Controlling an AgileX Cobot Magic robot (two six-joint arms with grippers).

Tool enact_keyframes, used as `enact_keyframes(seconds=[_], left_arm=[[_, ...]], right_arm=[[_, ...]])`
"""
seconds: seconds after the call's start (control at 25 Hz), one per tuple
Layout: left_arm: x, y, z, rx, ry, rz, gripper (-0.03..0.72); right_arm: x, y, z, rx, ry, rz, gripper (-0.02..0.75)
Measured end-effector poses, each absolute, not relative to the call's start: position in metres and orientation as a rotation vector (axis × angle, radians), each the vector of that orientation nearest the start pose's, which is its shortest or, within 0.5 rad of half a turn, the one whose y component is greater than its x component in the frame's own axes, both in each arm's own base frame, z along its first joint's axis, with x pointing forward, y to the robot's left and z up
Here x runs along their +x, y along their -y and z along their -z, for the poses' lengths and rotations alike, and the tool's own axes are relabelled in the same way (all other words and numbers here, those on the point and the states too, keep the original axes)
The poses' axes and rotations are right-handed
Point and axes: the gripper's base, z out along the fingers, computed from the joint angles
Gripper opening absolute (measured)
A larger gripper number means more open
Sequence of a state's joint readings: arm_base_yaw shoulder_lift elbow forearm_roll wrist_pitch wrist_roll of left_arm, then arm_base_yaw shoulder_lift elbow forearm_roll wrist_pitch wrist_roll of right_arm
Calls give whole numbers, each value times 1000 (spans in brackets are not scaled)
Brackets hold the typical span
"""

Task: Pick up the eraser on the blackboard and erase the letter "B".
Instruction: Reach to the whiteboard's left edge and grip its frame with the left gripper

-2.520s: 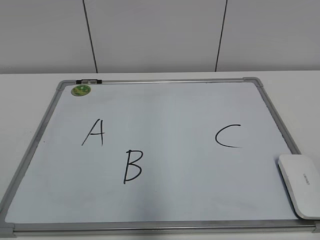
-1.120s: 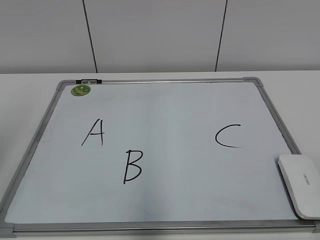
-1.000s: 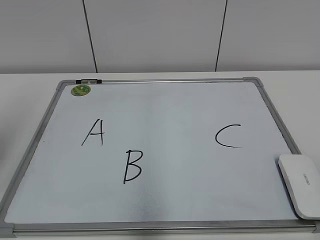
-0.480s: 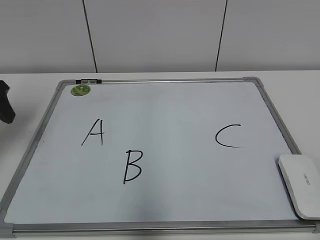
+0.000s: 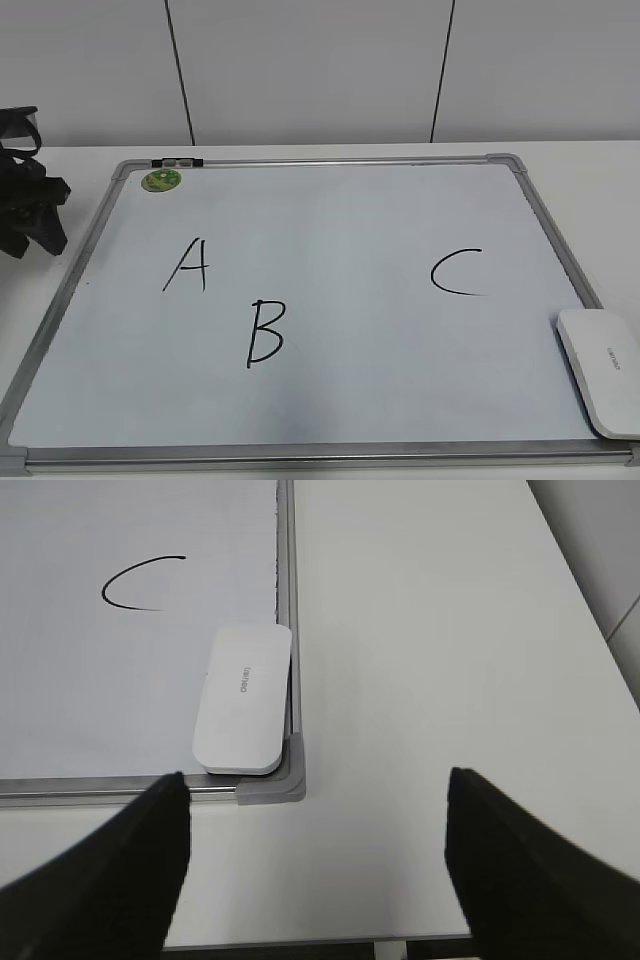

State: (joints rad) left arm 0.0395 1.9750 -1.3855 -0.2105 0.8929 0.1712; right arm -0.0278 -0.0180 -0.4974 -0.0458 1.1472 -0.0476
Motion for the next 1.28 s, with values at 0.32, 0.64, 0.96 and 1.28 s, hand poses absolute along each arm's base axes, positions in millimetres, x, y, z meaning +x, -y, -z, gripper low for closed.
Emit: enact_keyframes(seconds=[0.32, 0.64, 0.96, 1.28], left_arm=[[415, -1, -148, 39, -2981, 239, 346], [420, -1, -124, 37, -3026, 247, 315], [423, 1, -120, 14, -3042, 290, 167], [423, 2, -119, -21, -3049, 334, 29]], right_arm=[[-11, 3, -270, -16, -2116, 100, 589], [-11, 3, -270, -16, -2116, 100, 589], [-11, 3, -270, -16, -2116, 100, 589], [-11, 3, -270, -16, -2116, 100, 589]])
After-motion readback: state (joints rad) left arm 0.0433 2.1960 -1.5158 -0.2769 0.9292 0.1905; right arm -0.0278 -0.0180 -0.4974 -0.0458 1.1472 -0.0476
